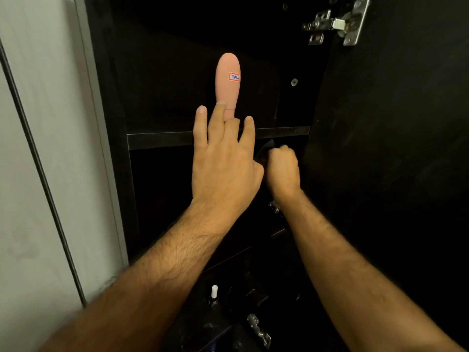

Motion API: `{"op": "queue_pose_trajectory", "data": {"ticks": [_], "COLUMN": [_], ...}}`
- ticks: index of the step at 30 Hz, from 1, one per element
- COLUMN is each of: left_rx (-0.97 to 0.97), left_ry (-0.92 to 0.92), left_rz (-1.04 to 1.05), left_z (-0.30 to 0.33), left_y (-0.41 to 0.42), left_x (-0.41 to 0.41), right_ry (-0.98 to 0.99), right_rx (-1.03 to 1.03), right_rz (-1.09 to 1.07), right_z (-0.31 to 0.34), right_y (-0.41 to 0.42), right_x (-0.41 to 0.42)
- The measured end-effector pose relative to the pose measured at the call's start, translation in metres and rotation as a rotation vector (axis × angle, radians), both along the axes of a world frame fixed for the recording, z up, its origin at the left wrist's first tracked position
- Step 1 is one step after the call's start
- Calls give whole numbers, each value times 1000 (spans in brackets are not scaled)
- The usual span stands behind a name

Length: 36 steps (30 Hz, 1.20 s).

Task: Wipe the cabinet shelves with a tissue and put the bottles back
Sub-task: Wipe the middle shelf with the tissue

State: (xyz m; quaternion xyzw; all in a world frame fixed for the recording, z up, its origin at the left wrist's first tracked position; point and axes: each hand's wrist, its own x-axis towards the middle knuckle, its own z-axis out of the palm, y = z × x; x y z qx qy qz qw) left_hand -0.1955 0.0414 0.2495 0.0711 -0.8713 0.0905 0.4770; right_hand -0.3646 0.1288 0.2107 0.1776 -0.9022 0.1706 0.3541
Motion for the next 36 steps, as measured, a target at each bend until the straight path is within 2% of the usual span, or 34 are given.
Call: {"op": "queue_pose_trajectory", "data": {"ticks": [2,4,10,15,22,30,36], "left_rx": [7,12,2,0,-13,-4,-9], "left_ry": [1,1,9,-4,-18,-30,-28], "left_rz": [-10,-14,-13,-12,4,-4,-11], "left_z": [0,0,-1,-1,0,0,-1], "left_y": [0,-1,-2,-2,-2,-1,-3], "left_x": [1,1,1,1,2,4,5], "right_ry": [107,184,304,177,26,35,74], "right_rx": [295,508,829,924,1001,1111,1049], "right_rz": [-108,-134,-226,-387,-490,-537,-601], "right_z": [12,17,17,2,-1,2,-7], "right_y": [8,20,46,41,19,22,36], "right_x": [1,3,4,3,-17,-7,15]}}
